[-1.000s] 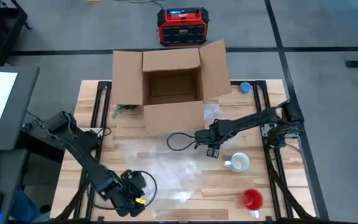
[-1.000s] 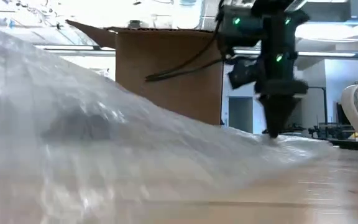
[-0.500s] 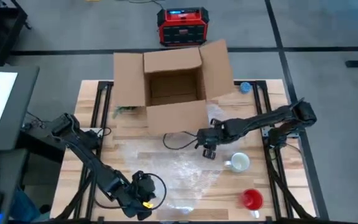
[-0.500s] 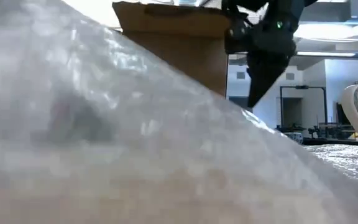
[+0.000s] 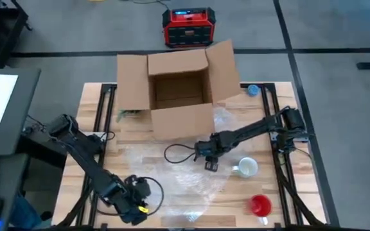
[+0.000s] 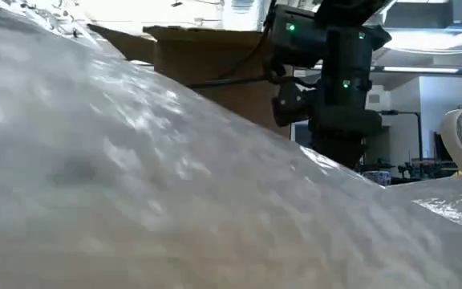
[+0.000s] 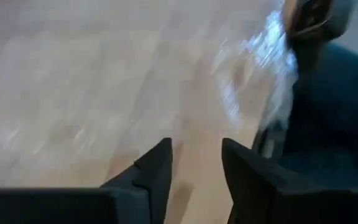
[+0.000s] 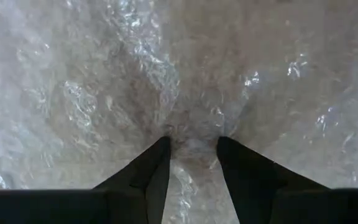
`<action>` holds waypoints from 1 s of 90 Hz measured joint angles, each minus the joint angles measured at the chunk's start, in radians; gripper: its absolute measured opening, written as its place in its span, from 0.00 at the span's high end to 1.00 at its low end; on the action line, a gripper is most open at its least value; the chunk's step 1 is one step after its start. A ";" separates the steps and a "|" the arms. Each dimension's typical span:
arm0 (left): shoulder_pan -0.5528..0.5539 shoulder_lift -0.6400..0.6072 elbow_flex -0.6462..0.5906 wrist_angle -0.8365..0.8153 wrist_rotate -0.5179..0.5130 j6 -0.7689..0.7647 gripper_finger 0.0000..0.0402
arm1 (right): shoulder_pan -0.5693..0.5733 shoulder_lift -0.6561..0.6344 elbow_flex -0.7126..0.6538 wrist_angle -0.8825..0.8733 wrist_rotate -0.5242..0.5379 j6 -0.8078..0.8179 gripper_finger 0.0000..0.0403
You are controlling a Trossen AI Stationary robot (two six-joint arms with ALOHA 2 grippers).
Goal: Wrap mug
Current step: Wrap the green patterned mug into the bubble wrap
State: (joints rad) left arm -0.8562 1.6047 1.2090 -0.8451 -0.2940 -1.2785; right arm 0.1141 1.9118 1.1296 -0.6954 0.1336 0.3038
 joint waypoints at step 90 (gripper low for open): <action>0.222 -0.008 -0.519 0.250 -0.170 -0.031 0.69 | 0.158 0.031 0.019 0.251 -0.027 -0.006 0.67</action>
State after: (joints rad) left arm -0.6343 1.5970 0.6905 -0.5956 -0.4642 -1.3096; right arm 0.2718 1.9427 1.1490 -0.4447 0.1066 0.2977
